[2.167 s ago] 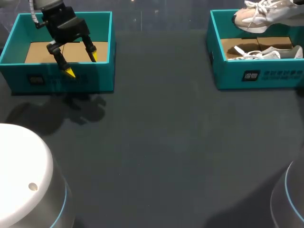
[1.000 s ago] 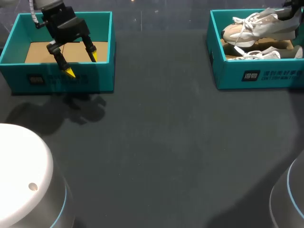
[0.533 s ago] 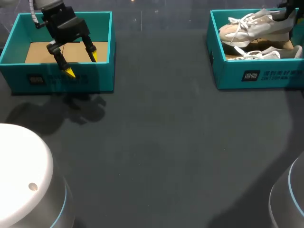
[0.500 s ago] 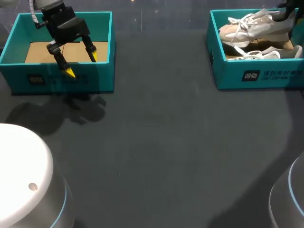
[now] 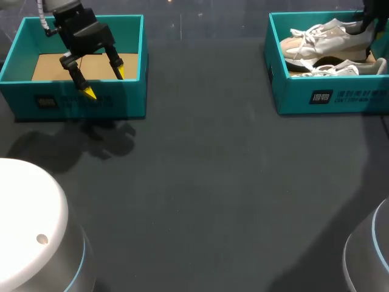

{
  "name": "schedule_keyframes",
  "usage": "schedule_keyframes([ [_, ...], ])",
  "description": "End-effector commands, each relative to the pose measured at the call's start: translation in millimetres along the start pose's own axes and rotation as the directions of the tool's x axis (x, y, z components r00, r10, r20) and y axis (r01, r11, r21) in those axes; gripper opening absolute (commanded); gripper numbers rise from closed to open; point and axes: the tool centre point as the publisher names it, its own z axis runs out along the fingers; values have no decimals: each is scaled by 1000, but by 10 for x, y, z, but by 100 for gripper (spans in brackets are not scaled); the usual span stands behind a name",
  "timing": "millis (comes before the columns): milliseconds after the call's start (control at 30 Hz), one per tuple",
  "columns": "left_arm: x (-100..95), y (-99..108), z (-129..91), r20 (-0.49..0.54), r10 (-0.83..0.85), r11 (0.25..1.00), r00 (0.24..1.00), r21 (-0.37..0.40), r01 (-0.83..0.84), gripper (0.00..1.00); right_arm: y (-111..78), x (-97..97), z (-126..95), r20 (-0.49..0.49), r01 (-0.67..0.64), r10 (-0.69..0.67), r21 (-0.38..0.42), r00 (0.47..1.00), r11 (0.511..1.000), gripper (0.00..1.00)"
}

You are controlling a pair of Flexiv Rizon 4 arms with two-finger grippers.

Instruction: Take the shoe out of the shoebox, open the shoe tongue, remove and reinsert the insole, then place the shoe into the shoebox

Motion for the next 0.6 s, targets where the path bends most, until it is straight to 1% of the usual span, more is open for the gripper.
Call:
schedule_keyframes([
  [33, 3, 5, -2, -1, 1, 1000, 1000, -2, -1, 100, 65, 16, 56, 0, 2, -2, 5, 1000, 1000, 0],
  [200, 3, 5, -2, -1, 1, 1000, 1000, -2, -1, 100, 82, 47, 133, -14, 21, -21, 22, 1000, 1000, 0],
  [600, 3, 5, -2, -1, 1, 1000, 1000, -2, -1, 100, 47, 87, 296, -31, 30, -28, 57, 999, 998, 0],
])
